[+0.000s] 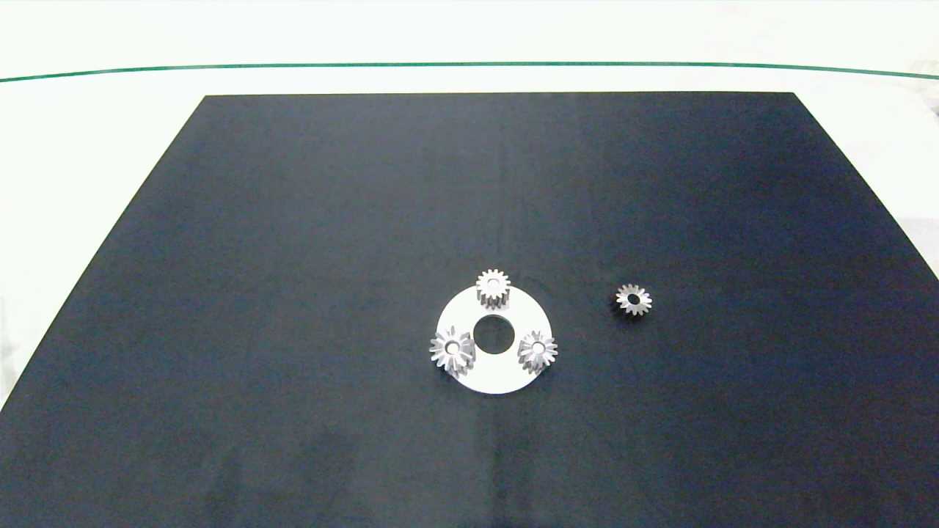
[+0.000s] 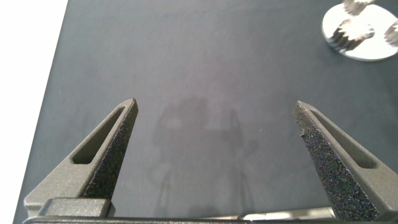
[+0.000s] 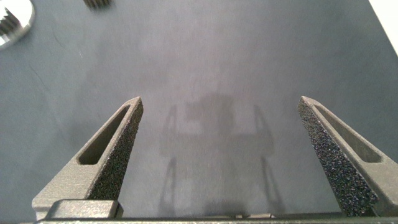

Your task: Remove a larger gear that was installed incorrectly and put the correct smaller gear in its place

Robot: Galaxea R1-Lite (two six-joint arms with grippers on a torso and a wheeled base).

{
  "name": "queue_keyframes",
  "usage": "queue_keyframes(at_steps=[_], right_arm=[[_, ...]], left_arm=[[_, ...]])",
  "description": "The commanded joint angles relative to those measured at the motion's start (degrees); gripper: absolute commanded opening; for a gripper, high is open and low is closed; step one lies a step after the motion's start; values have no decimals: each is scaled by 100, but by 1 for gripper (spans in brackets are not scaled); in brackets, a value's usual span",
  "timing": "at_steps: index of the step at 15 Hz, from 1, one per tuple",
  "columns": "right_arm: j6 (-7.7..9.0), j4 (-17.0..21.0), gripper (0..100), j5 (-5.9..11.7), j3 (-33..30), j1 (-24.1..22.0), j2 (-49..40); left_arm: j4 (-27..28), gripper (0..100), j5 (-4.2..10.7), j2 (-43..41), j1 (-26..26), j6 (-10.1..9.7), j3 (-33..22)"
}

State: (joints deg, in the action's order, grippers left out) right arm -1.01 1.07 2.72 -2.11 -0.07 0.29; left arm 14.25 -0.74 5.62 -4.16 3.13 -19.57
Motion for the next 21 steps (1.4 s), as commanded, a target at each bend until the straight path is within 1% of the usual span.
queue_keyframes(at_steps=[1,2,3,4,6,8,9,10,11,12,14,16,17,18,20,21], right_arm=[[5,736,100,-87,-932,16,190],[5,1053,100,-228,-1327,42,366],[5,1141,100,-325,-1591,51,621],[13,1123,100,-351,-1767,60,929],[31,1106,100,-562,-2057,139,1509],[40,1097,100,-720,-2329,227,2045],[40,1062,100,-729,-2443,324,2291],[48,939,100,-720,-2523,456,2564],[48,772,100,-720,-2558,535,2827],[75,526,100,-720,-2558,596,3144],[295,-28,100,-720,-2558,605,3785],[356,-265,100,-703,-2663,587,4163],[356,-274,100,-676,-2804,587,4374],[338,-274,100,-667,-2909,587,4506],[330,-274,100,-659,-3085,561,4708],[321,-274,100,-641,-3129,561,4805]], left_arm=[[16,100,-5,800,-577,240,-399],[16,100,-5,1038,-815,311,-513],[16,100,-5,1266,-955,337,-627],[16,100,-5,1530,-1070,363,-759],[16,100,-5,1978,-1456,539,-961],[16,100,-5,2409,-1782,812,-997],[8,100,-5,2620,-1852,952,-997],[-1,100,-5,2875,-1922,1111,-1005],[-10,100,-5,3077,-1975,1216,-1084],[-10,100,-5,3279,-2063,1286,-1199],[-10,100,-5,3648,-2353,1339,-1462],[-1,100,-5,4017,-2573,1392,-1673],[-1,100,-5,4307,-2643,1471,-1805],[-1,100,-5,4518,-2652,1594,-1884],[-10,100,-5,4914,-2669,1770,-1937],[-19,100,-5,5019,-2757,1831,-1955]])
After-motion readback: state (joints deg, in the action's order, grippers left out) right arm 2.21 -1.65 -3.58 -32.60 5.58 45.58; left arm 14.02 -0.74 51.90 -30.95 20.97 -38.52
